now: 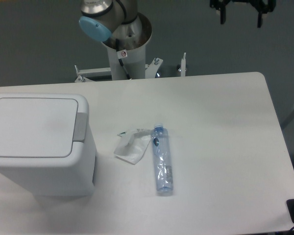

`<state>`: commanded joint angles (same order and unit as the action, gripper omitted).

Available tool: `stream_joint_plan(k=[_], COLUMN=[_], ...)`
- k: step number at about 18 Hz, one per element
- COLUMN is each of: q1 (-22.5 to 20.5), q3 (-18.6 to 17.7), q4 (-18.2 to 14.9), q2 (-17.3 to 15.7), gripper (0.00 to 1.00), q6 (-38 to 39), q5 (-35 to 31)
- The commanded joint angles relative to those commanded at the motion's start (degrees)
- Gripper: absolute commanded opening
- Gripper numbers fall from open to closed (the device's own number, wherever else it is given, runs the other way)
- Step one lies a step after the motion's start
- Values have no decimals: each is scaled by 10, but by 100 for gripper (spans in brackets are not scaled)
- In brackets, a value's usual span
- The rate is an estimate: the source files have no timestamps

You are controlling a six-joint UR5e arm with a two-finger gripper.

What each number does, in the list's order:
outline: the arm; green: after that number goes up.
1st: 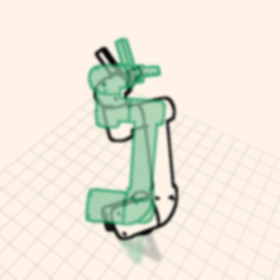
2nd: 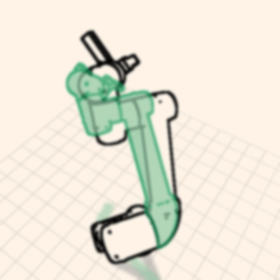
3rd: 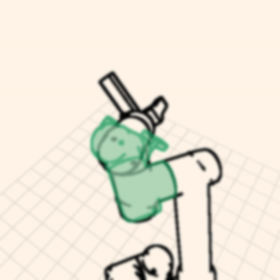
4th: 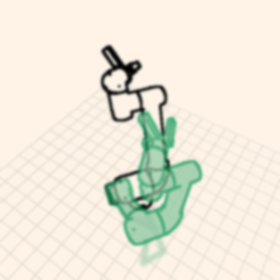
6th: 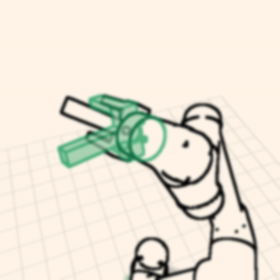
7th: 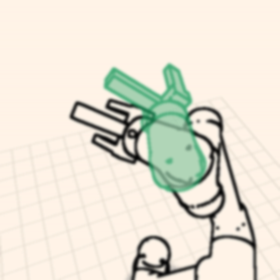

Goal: Open the trash can
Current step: 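Move the gripper into view above the table, then lower the open gripper toward the lid edge of the white trash can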

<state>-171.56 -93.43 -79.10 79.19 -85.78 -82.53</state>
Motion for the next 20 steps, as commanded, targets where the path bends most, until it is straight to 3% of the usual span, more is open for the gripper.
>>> stream_joint_plan(k=[5,7,9,14,18,19,20], q1=[5,15,37,126,188,198,213], q3=[-1,-2,4,11,23,24,28], q4=[-1,0,3,68,81,81,81], q2=[1,5,14,46,67,73,89], gripper=[100,100,100,100,100,100,100], q6=[-1,38,140,383,529,561,670], q5=[4,5,22,26,45,63,184])
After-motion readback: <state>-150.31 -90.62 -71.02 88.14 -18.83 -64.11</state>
